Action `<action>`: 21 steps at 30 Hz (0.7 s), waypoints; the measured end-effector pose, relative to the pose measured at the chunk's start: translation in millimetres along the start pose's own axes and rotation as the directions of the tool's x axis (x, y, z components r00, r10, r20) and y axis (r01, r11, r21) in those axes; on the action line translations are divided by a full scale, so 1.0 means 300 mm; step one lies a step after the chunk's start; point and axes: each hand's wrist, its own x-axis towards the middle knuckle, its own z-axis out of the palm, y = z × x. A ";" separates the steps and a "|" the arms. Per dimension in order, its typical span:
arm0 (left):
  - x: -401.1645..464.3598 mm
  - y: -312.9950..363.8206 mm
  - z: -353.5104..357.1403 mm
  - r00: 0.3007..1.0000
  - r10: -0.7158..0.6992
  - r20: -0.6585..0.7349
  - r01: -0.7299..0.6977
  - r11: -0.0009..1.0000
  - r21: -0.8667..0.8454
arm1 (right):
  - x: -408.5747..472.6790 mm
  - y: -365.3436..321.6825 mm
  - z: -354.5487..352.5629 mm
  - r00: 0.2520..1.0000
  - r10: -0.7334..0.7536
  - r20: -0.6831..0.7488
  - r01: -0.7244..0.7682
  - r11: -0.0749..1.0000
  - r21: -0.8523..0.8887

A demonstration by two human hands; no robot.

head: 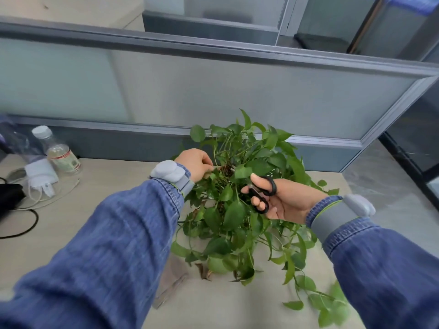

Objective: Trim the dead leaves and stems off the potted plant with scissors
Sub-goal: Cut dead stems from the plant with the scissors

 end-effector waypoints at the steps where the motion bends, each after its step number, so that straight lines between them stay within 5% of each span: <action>1: -0.001 -0.005 0.006 0.999 0.003 0.036 -0.003 1.000 0.014 | 0.001 0.003 0.006 1.000 0.010 0.009 -0.010 1.000 -0.008; 6: -0.007 -0.011 0.030 0.996 0.080 -0.032 -0.076 0.990 0.120 | 0.005 0.005 0.030 0.999 0.035 0.031 -0.034 0.999 -0.021; 10: -0.035 0.001 0.042 0.893 0.367 -0.260 -0.276 0.903 0.329 | 0.006 0.000 0.038 0.999 0.036 0.038 -0.035 0.999 -0.017; 13: -0.050 -0.001 0.076 0.825 0.547 -0.141 -0.401 0.742 0.538 | 0.010 0.005 0.042 0.998 0.039 0.047 -0.038 0.999 -0.020; 21: -0.047 -0.014 0.111 0.874 0.483 -0.054 -0.326 0.666 0.671 | 0.013 0.010 0.043 0.998 0.016 0.060 -0.015 1.000 -0.028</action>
